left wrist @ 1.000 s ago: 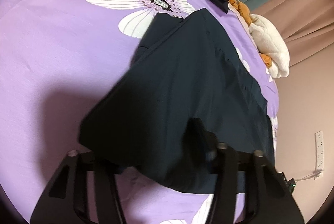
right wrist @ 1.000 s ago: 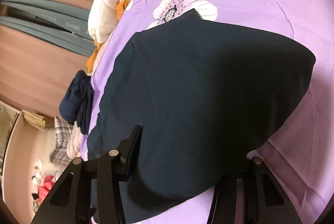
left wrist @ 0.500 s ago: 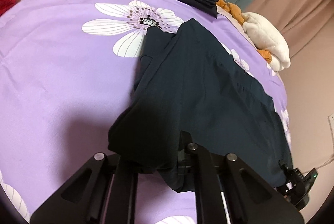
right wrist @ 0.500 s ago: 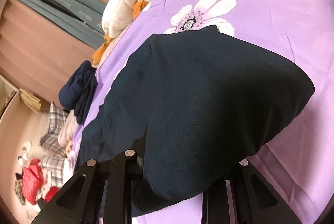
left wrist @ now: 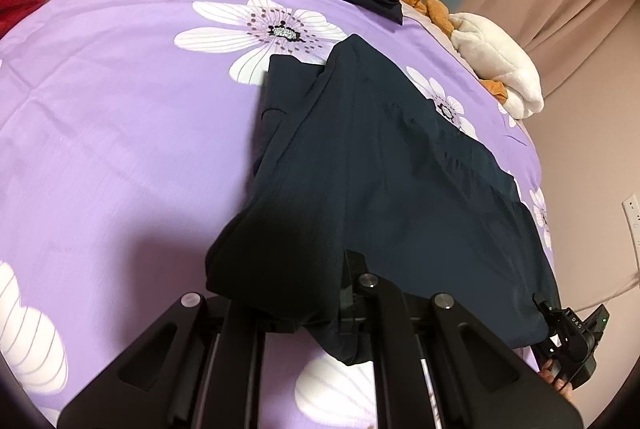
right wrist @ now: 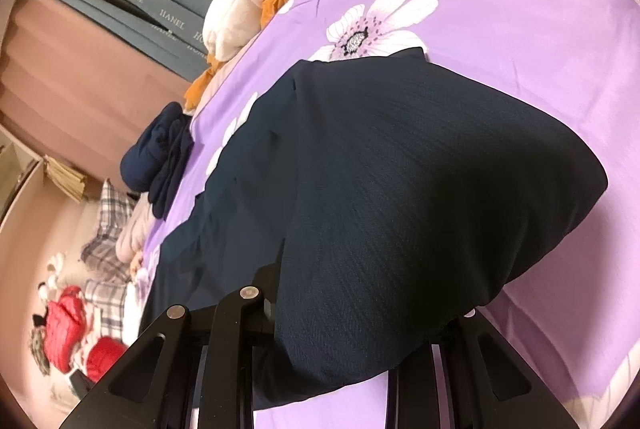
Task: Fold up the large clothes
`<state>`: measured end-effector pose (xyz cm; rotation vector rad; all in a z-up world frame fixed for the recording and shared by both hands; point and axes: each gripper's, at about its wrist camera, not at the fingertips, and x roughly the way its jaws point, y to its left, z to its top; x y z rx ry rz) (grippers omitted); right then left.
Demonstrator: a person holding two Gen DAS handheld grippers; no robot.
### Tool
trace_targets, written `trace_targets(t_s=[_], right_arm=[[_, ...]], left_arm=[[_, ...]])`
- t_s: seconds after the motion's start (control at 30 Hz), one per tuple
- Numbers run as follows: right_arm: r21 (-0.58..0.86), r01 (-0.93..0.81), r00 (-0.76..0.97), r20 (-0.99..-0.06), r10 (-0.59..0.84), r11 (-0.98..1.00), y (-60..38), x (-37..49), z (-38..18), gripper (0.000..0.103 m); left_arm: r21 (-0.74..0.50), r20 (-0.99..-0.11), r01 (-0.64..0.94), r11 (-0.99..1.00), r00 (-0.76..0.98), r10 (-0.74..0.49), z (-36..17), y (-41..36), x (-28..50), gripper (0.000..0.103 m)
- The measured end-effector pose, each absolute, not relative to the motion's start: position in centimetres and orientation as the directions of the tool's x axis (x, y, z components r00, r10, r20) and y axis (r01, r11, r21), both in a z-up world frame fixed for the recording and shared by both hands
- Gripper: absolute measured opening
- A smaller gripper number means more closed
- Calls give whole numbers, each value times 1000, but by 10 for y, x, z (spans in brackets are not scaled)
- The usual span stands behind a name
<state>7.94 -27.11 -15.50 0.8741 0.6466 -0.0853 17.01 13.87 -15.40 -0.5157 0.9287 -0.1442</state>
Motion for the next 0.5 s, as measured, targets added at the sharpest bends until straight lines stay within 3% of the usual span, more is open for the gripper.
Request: trace_targets(t_s=[0.33,0.5], right_arm=[[701,316,792,-566,230,640,-275,73,-159,27],[732,328,780,-567,266,597,-282,74,-167,32]], left_arm=[[-449,-753,-94,889,576,-319,-160,137,150,12],[-436,-767,-111,893,564,-304,-164,143,146,26]])
